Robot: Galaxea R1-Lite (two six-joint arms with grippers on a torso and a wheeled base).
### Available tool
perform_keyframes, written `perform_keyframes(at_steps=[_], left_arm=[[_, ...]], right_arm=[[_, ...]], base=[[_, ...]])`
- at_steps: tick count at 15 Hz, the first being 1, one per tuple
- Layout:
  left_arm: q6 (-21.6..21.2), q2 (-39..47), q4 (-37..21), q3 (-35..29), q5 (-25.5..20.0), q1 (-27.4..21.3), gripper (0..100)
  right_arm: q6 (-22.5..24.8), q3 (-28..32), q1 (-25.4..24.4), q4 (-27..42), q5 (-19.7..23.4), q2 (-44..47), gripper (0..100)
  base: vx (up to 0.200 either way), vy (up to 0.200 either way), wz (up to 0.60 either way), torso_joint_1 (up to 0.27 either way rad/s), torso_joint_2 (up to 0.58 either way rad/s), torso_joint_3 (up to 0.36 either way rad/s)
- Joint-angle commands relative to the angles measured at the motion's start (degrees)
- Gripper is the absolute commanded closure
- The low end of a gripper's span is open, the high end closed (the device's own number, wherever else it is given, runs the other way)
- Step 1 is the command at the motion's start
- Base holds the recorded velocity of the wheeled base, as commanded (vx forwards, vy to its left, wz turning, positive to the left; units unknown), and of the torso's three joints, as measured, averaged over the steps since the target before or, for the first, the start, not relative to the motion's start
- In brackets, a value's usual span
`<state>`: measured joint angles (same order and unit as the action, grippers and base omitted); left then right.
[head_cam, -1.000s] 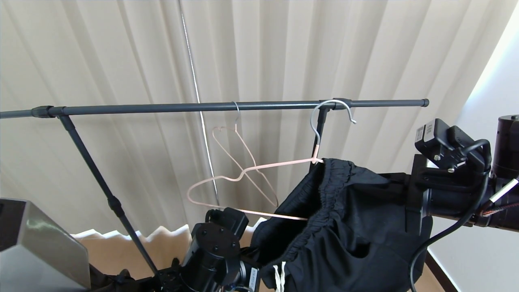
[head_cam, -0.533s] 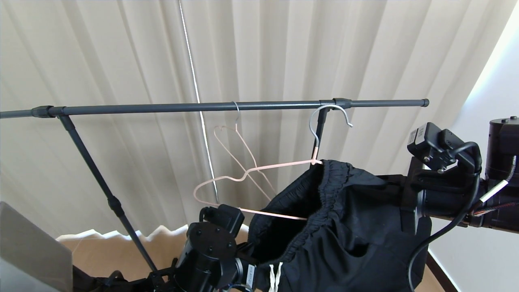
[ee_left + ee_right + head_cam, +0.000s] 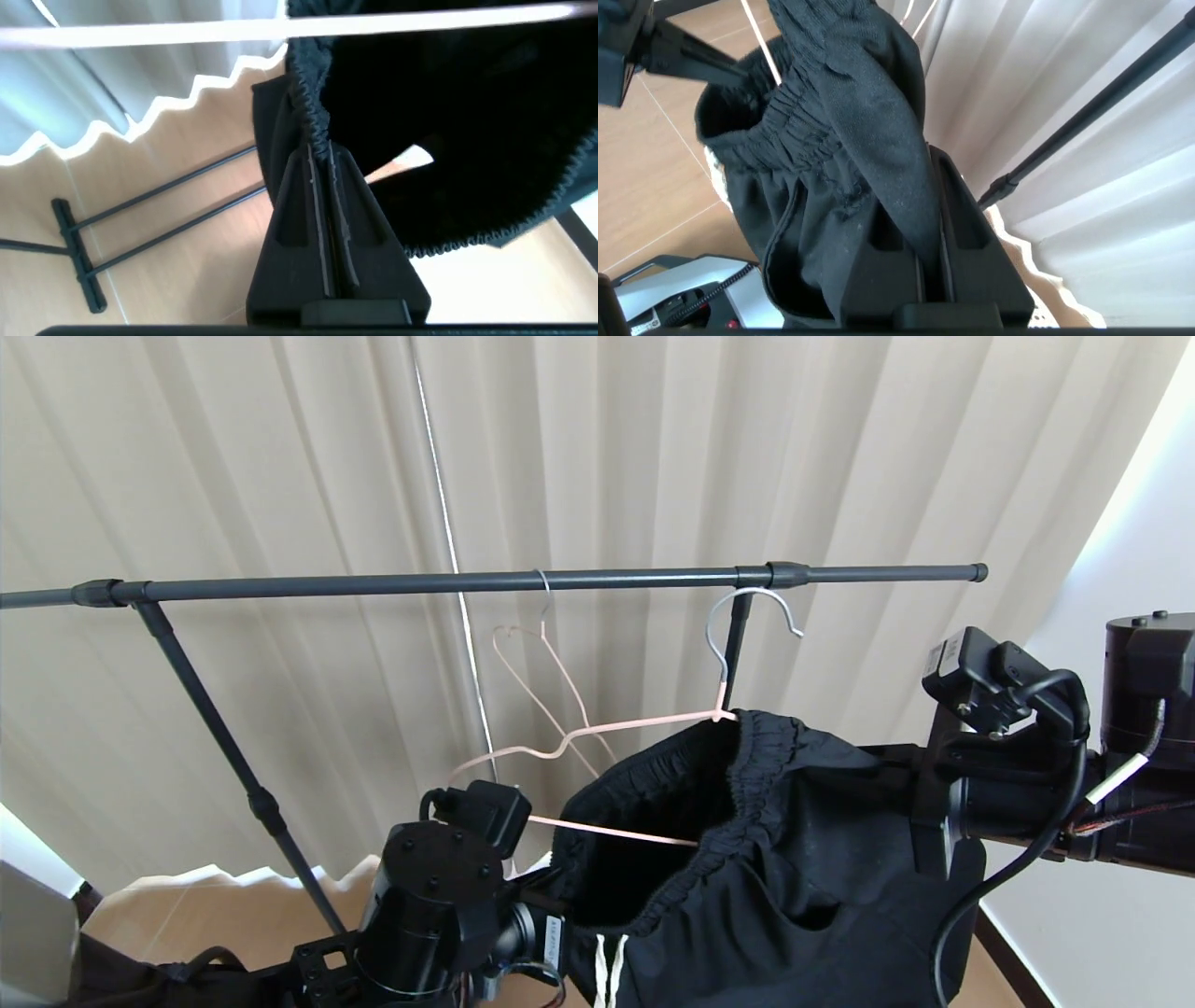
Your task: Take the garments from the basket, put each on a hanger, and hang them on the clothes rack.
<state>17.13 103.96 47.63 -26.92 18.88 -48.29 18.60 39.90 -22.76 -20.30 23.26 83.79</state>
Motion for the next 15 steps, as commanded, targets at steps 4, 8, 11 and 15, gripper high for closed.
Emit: perform_keyframes(at_steps=[4,8,11,15], left_arm=[[0.0,-3.1,0.1,2.9,0.0,3.9,100],[-0.6,-6.1,0.0,3.5,-0.1,6.5,100],[-0.8,-6.8,0.0,3.6,-0.2,8.3,100],[-0.8,-7.1,0.0,3.6,-0.2,10.8,100]], right_arm=[[0.0,-0.2,0.0,0.0,-0.8,0.5,100],[0.2,-0.3,0.1,0.0,-1.6,1.1,100],[0.4,-0.7,0.2,0.0,-2.7,1.2,100],[0.4,-2.2,0.3,-3.0,-3.1,1.2,100]], base=[[0.0,0.0,0.0,0.0,0.0,0.0],[0.0,0.0,0.0,0.0,0.0,0.0],[0.0,0.0,0.0,0.0,0.0,0.0],[0.0,0.0,0.0,0.0,0.0,0.0]])
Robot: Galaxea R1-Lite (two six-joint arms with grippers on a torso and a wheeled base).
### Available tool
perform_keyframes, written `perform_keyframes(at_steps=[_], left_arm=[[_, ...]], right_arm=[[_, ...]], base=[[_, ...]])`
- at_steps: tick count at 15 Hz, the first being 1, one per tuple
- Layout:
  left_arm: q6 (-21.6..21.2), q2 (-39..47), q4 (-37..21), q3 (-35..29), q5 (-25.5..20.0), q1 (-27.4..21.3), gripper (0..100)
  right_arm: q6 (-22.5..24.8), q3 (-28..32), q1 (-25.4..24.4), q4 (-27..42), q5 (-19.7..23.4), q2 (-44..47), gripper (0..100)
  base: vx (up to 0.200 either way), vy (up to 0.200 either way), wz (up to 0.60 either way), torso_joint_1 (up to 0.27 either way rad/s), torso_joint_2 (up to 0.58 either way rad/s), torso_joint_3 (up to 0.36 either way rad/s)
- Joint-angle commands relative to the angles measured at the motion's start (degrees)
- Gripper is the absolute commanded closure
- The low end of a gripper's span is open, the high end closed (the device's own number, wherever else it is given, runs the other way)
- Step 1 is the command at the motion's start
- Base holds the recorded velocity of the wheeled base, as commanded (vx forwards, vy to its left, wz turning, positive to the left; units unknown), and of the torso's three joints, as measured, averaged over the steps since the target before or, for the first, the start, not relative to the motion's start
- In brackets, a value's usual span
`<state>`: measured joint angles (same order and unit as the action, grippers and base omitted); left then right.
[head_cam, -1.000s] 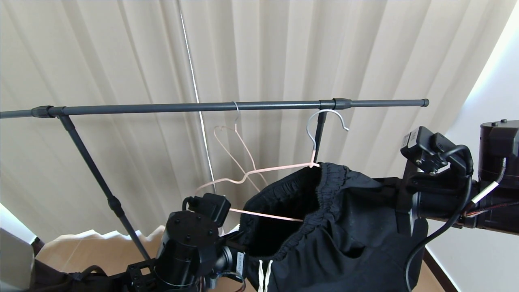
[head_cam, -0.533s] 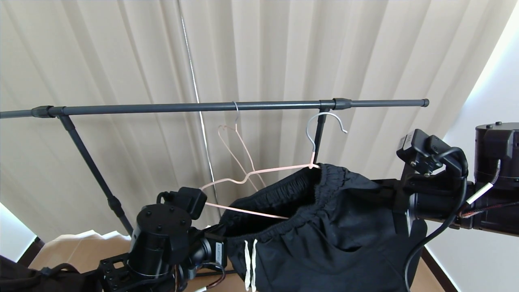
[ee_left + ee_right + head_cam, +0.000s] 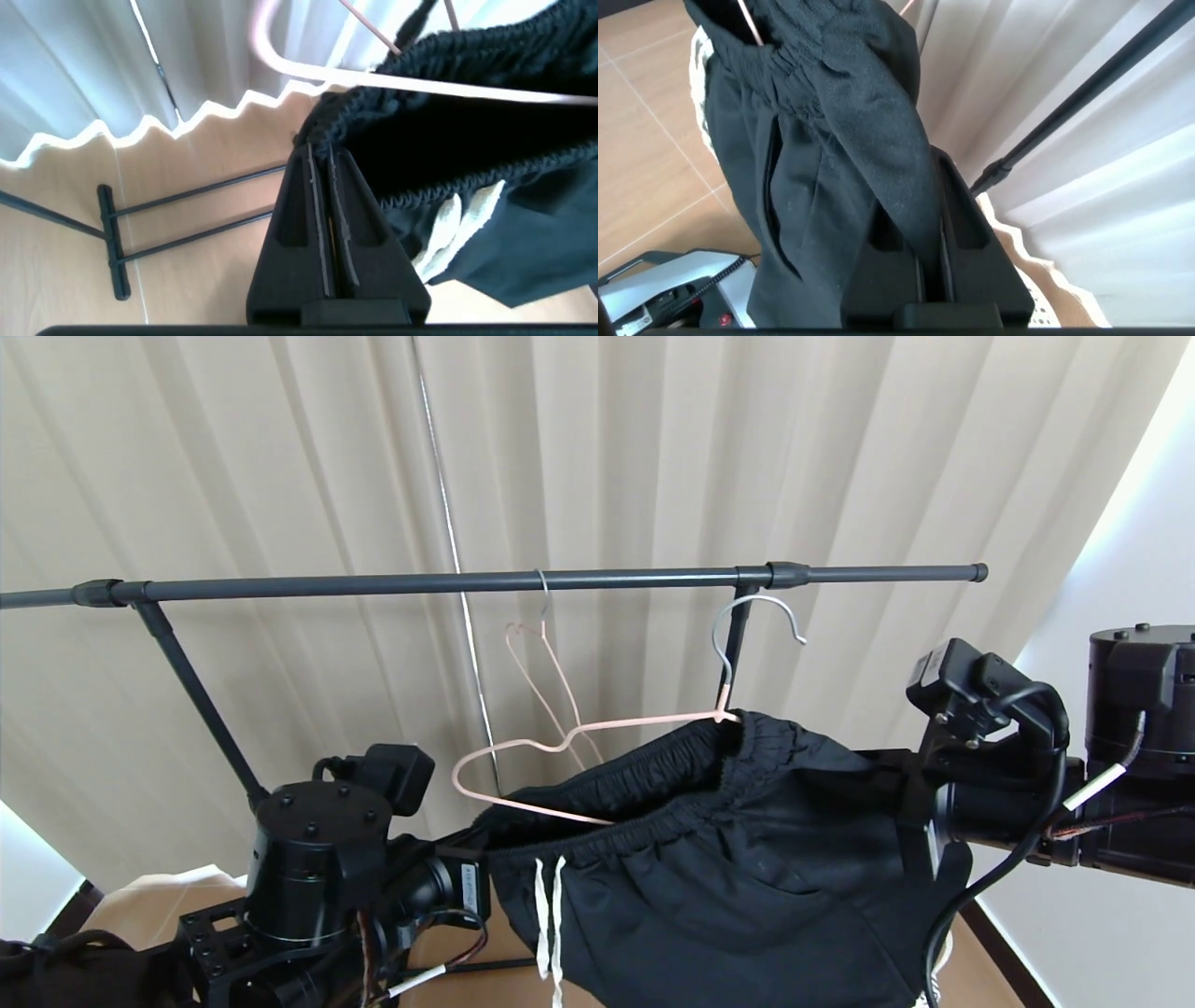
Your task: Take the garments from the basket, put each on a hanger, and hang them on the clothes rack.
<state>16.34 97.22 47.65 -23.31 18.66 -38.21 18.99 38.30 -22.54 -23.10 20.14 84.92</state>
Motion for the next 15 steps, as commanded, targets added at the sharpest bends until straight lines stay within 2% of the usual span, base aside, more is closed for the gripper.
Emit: perform_keyframes(at_steps=[1,5,7,11,13,15], left_arm=[[0.0,-0.5,0.0,-0.1,0.1,1.1,100],[0.0,-1.3,0.0,0.0,-0.2,3.3,100],[0.0,-1.5,0.0,0.0,-0.4,4.9,100],[-1.0,-1.7,0.0,-0.6,-0.5,6.2,100],[-1.6,-1.7,0.0,-0.9,-0.6,6.1,100],[-2.9,-2.4,0.0,-1.4,-0.6,5.7,100]], right_arm=[[0.1,-0.9,0.1,-1.2,0.0,0.1,100],[1.5,-1.7,1.1,-1.6,0.0,0.0,100],[6.3,-3.0,2.4,-1.5,0.0,0.2,100],[11.5,-4.6,3.8,-1.2,-0.1,0.4,100],[15.5,-5.0,4.6,-1.2,-1.4,1.5,100],[17.1,-5.3,4.5,-1.2,-5.5,2.9,100]], base=[[0.0,0.0,0.0,0.0,0.0,0.0],[0.0,0.0,0.0,0.0,0.0,0.0],[0.0,0.0,0.0,0.0,0.0,0.0],[0.0,0.0,0.0,0.0,0.0,0.0],[0.0,0.0,0.0,0.0,0.0,0.0],[0.0,0.0,0.0,0.0,0.0,0.0]])
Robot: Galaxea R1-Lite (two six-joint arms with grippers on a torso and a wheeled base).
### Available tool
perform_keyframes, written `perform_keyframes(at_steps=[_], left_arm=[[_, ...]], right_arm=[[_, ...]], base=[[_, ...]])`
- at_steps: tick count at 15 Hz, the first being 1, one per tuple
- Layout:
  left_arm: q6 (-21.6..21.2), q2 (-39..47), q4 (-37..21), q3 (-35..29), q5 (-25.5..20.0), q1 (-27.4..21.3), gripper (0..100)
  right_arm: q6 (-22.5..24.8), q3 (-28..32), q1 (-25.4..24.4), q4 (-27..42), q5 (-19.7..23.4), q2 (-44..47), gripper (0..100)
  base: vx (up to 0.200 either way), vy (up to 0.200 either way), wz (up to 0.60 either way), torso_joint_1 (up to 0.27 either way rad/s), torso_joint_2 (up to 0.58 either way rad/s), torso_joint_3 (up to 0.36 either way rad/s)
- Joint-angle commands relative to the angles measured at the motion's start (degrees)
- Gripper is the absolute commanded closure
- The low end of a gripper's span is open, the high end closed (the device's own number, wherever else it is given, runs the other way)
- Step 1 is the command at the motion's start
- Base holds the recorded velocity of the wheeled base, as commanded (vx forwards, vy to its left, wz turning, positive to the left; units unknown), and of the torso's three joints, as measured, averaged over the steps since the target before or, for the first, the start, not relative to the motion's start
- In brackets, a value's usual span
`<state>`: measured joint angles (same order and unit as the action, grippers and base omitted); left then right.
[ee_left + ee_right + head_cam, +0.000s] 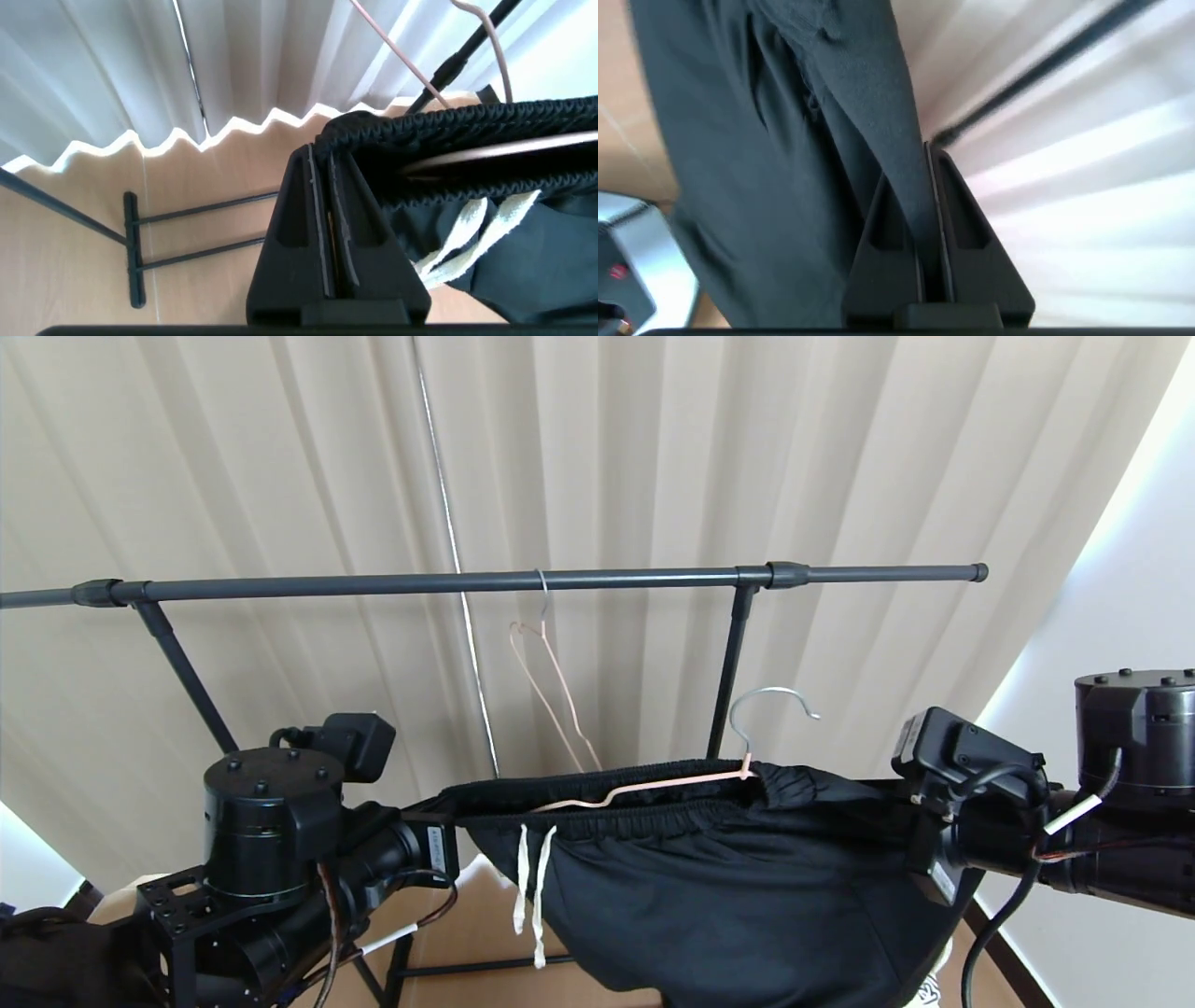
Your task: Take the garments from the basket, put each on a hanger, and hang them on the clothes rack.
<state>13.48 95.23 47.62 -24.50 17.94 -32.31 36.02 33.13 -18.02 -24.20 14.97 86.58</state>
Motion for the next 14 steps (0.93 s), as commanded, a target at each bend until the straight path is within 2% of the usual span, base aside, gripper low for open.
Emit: perform_keyframes(at_steps=[1,5,8,9,11,14], left_arm=[[-1.0,-0.9,-0.1,-0.7,0.1,-0.3,100],[-4.5,-2.2,-1.5,-3.1,0.2,-2.1,100],[-4.9,-4.3,-7.5,-6.4,0.3,-5.0,100],[-4.9,-5.7,-11.9,-9.0,0.3,-6.6,100],[-4.8,-7.4,-18.0,-12.6,0.3,-9.0,100],[-4.8,-8.0,-27.1,-17.3,0.7,-12.3,100]], right_arm=[[0.2,-0.2,-0.3,-0.1,-1.8,1.8,100],[0.2,-0.1,-1.4,-0.3,-6.2,3.3,100],[-0.2,0.5,-3.7,-0.7,-9.3,4.1,100],[-0.4,1.0,-4.5,-0.7,-10.6,4.6,100],[-3.8,1.9,-6.6,-0.7,-12.4,5.1,100],[-13.0,3.8,-11.6,-1.0,-16.1,5.1,100]], base=[[0.0,0.0,0.0,0.0,0.0,0.0],[0.0,0.0,0.0,0.0,0.0,0.0],[0.0,0.0,0.0,0.0,0.0,0.0],[0.0,0.0,0.0,0.0,0.0,0.0],[0.0,0.0,0.0,0.0,0.0,0.0],[0.0,0.0,0.0,0.0,0.0,0.0]])
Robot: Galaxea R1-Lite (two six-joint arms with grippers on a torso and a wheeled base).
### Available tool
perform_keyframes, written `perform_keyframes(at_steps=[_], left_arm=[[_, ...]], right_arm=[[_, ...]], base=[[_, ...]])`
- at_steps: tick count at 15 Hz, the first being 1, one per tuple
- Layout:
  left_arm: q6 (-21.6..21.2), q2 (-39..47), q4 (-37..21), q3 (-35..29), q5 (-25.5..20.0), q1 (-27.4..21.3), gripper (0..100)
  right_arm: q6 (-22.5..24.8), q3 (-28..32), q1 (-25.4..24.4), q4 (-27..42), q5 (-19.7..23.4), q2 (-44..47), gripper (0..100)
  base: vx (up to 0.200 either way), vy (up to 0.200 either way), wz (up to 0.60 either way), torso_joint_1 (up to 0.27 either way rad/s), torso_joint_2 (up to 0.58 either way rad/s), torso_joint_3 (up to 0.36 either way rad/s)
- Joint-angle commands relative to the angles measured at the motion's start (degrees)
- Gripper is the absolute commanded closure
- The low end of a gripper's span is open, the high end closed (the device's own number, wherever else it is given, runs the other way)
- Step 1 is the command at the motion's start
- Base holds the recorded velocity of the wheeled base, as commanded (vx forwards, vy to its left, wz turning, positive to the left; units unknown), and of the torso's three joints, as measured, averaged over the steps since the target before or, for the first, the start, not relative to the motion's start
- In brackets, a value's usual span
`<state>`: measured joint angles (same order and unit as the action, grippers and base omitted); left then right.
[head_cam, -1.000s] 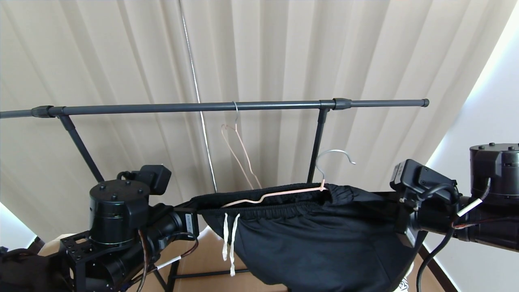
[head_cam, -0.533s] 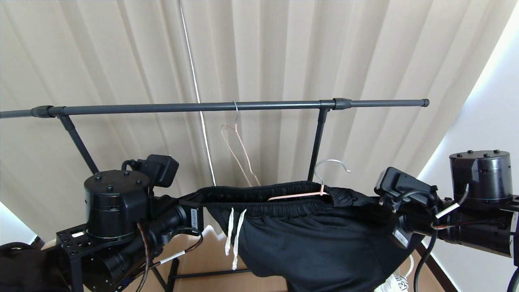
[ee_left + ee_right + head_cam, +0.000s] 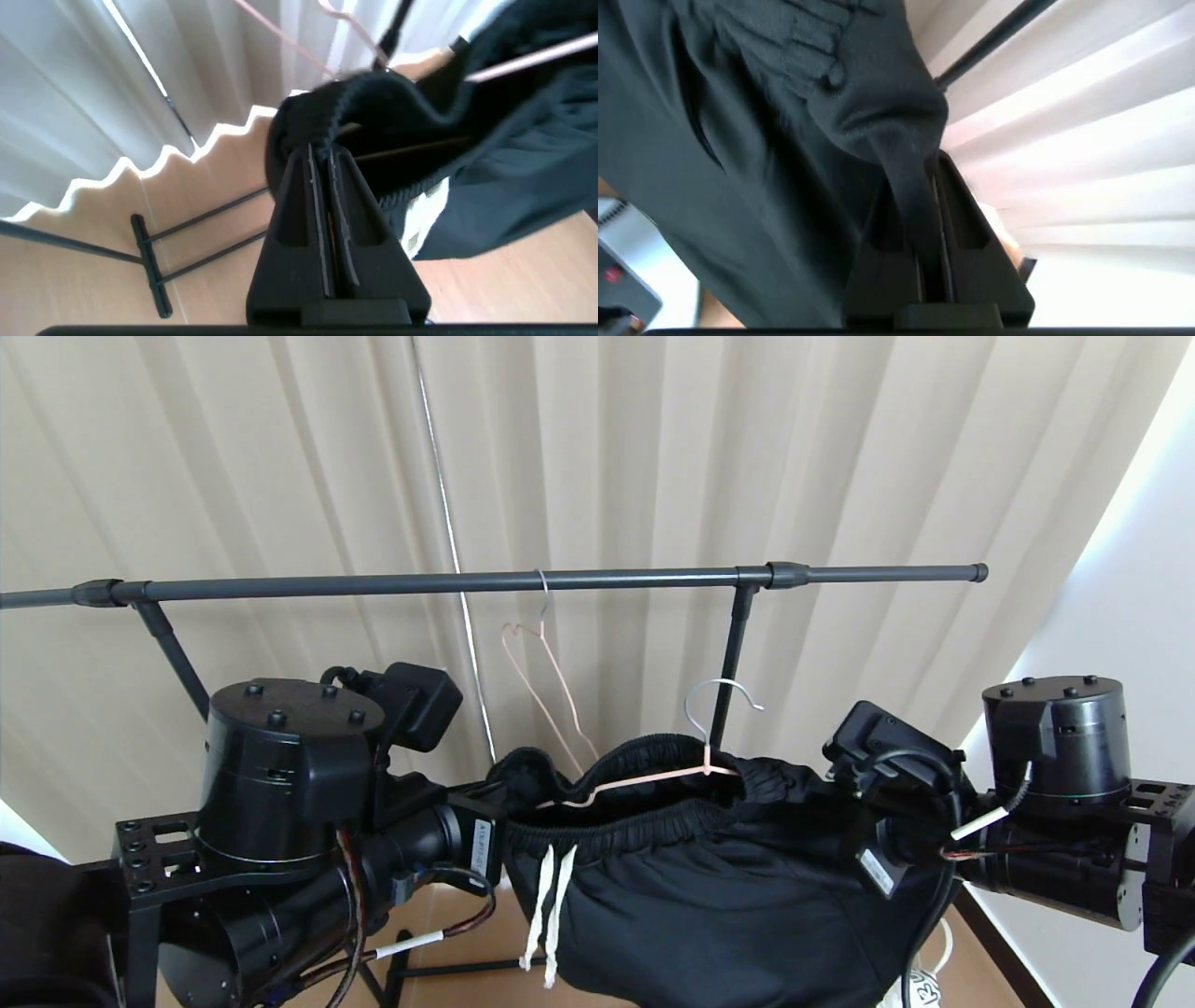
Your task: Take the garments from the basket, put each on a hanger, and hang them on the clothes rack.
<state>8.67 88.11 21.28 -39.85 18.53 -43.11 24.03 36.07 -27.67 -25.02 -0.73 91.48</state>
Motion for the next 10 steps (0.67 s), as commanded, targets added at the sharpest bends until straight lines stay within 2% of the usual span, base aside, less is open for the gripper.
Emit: perform_keyframes(at_steps=[1,3,8,10], left_arm=[[0.0,-0.8,-2.3,-2.7,0.2,-2.2,100],[0.0,-1.0,-4.9,-3.3,0.3,-3.3,100],[0.2,-2.3,-6.2,-3.2,0.2,-4.5,100],[0.6,-2.4,-6.1,-3.7,0.1,-5.7,100]], right_arm=[[-2.0,1.0,-2.5,-1.2,-0.5,0.2,100],[-4.9,1.0,-3.1,-5.4,-0.4,0.3,100],[-11.1,2.7,-5.2,-7.9,-0.7,1.5,100],[-11.3,2.5,-5.6,-9.8,-2.0,3.0,100]], base=[[0.0,0.0,0.0,0.0,0.0,0.0],[0.0,0.0,0.0,0.0,0.0,0.0],[0.0,0.0,0.0,0.0,0.0,0.0],[0.0,0.0,0.0,0.0,0.0,0.0]])
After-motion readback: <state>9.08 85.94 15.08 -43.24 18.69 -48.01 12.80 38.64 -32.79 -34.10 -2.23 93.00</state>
